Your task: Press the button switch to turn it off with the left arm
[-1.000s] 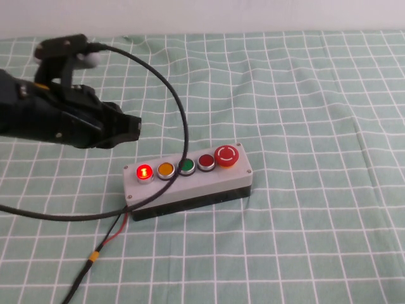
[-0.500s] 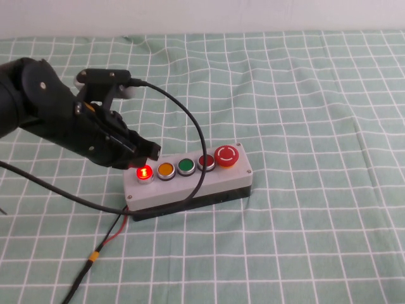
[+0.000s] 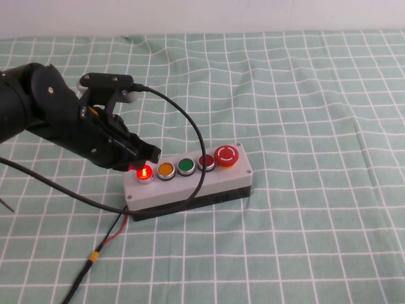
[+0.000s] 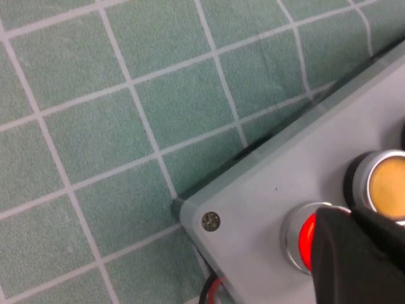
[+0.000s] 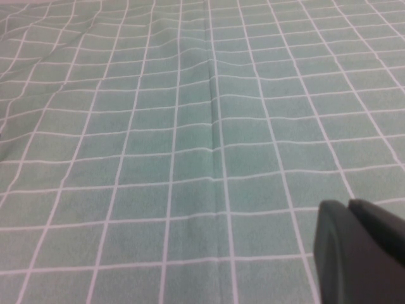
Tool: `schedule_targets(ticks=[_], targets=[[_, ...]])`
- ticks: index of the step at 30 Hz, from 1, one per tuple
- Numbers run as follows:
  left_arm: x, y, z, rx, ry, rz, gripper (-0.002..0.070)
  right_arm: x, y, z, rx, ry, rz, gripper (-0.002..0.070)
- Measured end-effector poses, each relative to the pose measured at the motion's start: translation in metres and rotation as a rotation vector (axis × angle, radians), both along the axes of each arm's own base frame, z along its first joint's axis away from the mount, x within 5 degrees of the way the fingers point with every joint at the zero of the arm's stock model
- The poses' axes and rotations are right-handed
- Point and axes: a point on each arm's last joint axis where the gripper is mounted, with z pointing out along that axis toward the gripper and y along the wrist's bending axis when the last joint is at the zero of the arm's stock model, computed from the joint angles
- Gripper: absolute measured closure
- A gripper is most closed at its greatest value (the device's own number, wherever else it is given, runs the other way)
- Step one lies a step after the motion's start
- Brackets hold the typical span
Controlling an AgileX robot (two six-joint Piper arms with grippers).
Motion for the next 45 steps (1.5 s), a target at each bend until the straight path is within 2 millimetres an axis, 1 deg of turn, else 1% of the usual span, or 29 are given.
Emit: schedule_targets(ticks=[4,12,18,21,23,25,27,30,31,33,35,37,42,44,45], targets=[[0.001,0.0,-0.003,0.004,0.013,-0.001,0.0677,0.0,0.0,0.0,0.0,0.0,0.0,0.0694],[0.01,-0.004,-0.014,0.002,0.033,0.006,0.0677,0.0,0.0,0.0,0.0,0.0,0.0,0.0694],[0.011,-0.005,-0.012,-0.01,0.029,0.012,0.0677,0.0,0.0,0.0,0.0,0.0,0.0,0.0694],[0.01,-0.004,-0.004,0.001,0.033,-0.007,0.0677,0.0,0.0,0.0,0.0,0.0,0.0,0.0694],[0.007,-0.004,0.01,0.007,0.031,-0.029,0.0677,0.0,0.0,0.0,0.0,0.0,0.0,0.0694],[0.004,-0.004,0.035,-0.002,0.004,-0.048,0.0677,0.0,0.0,0.0,0.0,0.0,0.0,0.0694],[-0.003,-0.002,0.067,-0.028,-0.059,-0.049,0.0678,0.0,0.0,0.0,0.0,0.0,0.0,0.0694],[-0.02,0.003,0.12,-0.082,-0.185,-0.036,0.0677,0.0,0.0,0.0,0.0,0.0,0.0,0.0694],[-0.028,0.006,0.137,-0.104,-0.228,-0.03,0.0677,0.0,0.0,0.0,0.0,0.0,0.0,0.0694],[-0.047,0.011,0.163,-0.14,-0.298,-0.021,0.0677,0.0,0.0,0.0,0.0,0.0,0.0,0.0694],[-0.071,0.019,0.186,-0.163,-0.362,-0.019,0.0677,0.0,0.0,0.0,0.0,0.0,0.0,0.0694],[-0.096,0.029,0.205,-0.163,-0.42,-0.02,0.0677,0.0,0.0,0.0,0.0,0.0,0.0,0.0694],[-0.155,0.052,0.236,-0.171,-0.534,0.004,0.0677,0.0,0.0,0.0,0.0,0.0,0.0,0.0694],[-0.178,0.06,0.243,-0.175,-0.562,0.019,0.0677,0.0,0.0,0.0,0.0,0.0,0.0,0.0694],[-0.192,0.066,0.245,-0.178,-0.577,0.031,0.0677,0.0,0.0,0.0,0.0,0.0,0.0,0.0694]])
